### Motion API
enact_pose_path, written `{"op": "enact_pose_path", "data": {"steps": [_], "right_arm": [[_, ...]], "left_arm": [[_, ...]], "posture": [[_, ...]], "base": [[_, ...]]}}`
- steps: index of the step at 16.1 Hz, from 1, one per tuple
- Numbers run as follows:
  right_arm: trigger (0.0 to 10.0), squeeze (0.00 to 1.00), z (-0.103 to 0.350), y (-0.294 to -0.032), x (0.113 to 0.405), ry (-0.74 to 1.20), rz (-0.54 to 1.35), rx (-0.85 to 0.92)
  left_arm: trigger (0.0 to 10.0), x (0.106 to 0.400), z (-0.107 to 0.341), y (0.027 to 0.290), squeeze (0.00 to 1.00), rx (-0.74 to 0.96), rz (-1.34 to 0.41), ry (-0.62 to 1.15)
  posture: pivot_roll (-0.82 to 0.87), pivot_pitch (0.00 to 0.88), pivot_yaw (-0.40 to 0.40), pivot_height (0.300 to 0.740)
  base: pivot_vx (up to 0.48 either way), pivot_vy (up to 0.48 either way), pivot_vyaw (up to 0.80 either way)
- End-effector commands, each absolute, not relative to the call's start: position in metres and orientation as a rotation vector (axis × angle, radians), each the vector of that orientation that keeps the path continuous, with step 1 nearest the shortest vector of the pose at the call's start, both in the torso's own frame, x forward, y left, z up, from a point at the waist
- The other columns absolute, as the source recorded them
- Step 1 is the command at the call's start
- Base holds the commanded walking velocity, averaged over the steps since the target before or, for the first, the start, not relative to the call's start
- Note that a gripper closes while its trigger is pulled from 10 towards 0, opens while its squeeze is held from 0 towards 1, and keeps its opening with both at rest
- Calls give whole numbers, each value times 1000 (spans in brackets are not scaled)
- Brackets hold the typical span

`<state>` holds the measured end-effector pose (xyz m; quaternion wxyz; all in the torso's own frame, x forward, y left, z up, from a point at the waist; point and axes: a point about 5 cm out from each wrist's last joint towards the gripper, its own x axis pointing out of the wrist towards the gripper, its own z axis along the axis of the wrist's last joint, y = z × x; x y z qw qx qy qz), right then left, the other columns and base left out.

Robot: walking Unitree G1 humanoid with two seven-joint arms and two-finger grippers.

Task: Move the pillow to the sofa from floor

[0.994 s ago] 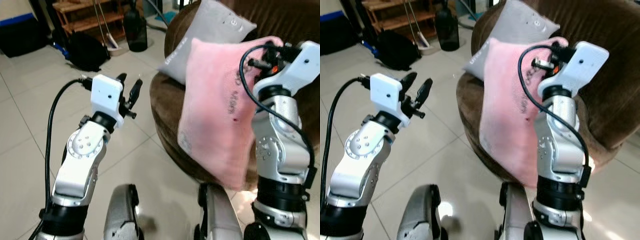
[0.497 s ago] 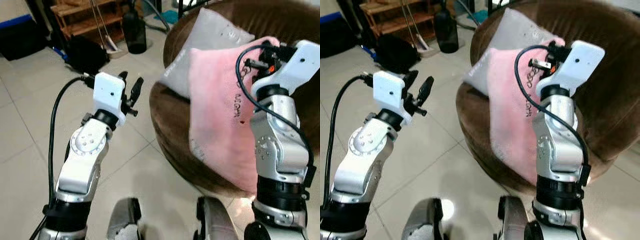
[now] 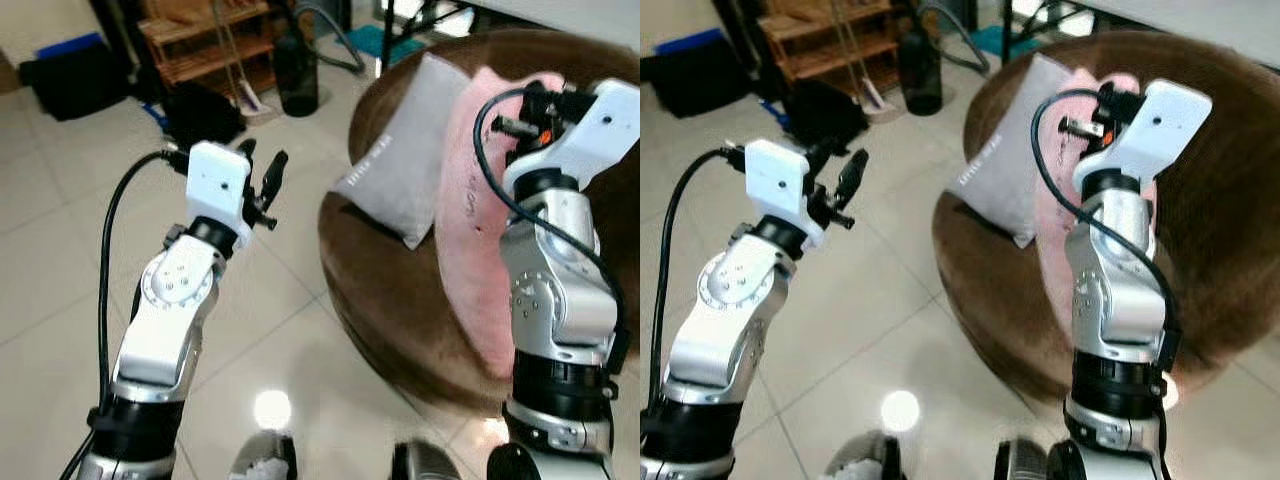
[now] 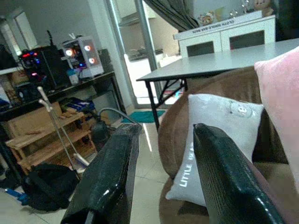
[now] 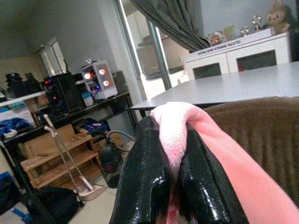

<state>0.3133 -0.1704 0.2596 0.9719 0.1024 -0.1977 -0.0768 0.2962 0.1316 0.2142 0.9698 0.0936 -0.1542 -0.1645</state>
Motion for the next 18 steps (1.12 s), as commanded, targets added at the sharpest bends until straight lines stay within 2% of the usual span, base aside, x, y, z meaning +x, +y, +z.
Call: {"op": "enact_pose_path", "data": {"steps": [1, 4, 6, 15, 18], "right_arm": [[10000, 0, 264, -168, 312, -421, -139, 231], [10000, 0, 247, -162, 315, -341, -121, 182], [10000, 0, 241, -156, 314, -326, -86, 184], [10000, 0, 222, -144, 316, -246, -39, 205], [10000, 0, 217, -146, 316, -228, -45, 192]], "left_arm": [[10000, 297, 213, 135, 0, 199, -317, -306], [10000, 298, 212, 137, 0, 195, -311, -304], [10000, 299, 211, 139, 0, 196, -304, -300], [10000, 299, 206, 139, 0, 212, -319, -288], [10000, 299, 205, 137, 0, 218, -332, -283]], "posture": [[-41, 0, 40, 740], [-42, 0, 40, 740], [-40, 0, 40, 740], [-32, 0, 38, 740], [-32, 0, 38, 740]], "base": [[0, 0, 0], [0, 0, 0], [300, 0, 0], [398, 0, -772], [394, 0, -179]]}}
